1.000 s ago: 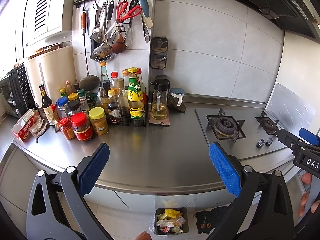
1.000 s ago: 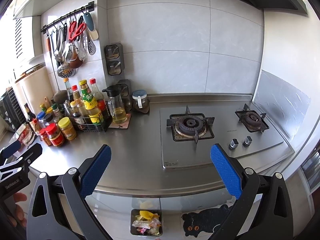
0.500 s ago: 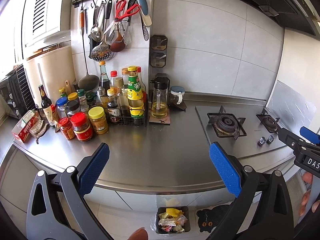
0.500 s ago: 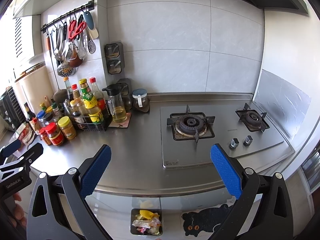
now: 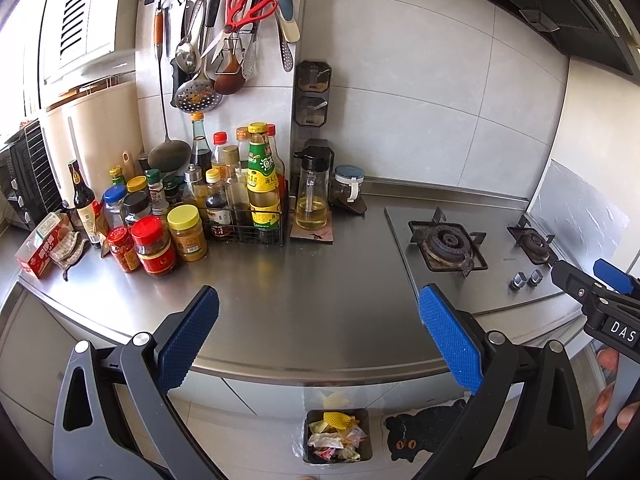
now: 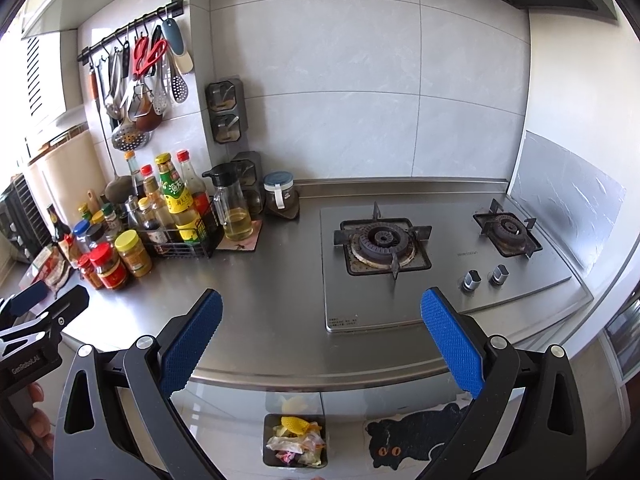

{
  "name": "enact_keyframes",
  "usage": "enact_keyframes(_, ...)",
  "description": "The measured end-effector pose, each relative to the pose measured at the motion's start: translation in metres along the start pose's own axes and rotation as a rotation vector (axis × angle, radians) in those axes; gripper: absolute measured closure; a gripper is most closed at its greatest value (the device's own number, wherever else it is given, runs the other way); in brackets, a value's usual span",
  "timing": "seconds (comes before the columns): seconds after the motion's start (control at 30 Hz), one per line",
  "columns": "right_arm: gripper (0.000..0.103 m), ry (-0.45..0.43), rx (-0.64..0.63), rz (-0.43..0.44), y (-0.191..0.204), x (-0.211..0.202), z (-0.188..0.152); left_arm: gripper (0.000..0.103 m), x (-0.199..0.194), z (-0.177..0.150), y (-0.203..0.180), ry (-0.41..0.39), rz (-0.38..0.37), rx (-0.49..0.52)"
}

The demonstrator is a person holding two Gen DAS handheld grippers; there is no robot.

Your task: Collect trash

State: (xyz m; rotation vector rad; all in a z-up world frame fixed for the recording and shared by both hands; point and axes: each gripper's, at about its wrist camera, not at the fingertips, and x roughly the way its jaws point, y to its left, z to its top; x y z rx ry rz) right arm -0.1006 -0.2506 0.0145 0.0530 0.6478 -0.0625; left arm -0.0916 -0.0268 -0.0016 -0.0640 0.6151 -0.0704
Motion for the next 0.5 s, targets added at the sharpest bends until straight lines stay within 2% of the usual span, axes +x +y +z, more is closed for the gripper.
enact_keyframes(0.23, 0.003, 0.003, -0.001, 0.001, 0.0003, 0.0023, -0.0001, 0.008, 0.0043, 0.0021, 0.0009, 0.014, 0.0, 0.001)
enact_keyframes(0.5, 0.003, 0.009, -0.002, 0.0, -0.0005, 0.0069, 0.0009, 0.008, 0.0061, 0.0029, 0.0011, 0.005, 0.042, 0.009)
